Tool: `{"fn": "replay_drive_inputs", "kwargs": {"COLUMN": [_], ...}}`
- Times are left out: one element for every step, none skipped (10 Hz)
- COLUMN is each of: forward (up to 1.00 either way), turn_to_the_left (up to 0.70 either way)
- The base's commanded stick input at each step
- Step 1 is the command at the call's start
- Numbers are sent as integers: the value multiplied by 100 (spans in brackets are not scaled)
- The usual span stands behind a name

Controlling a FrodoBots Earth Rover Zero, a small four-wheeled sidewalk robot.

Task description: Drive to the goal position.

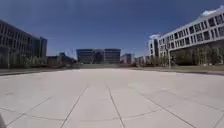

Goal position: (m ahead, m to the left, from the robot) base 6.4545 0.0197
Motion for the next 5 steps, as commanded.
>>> {"fn": "replay_drive_inputs", "kwargs": {"forward": [70,70,70,70,70], "turn_to_the_left": [1,1,1,0,0]}}
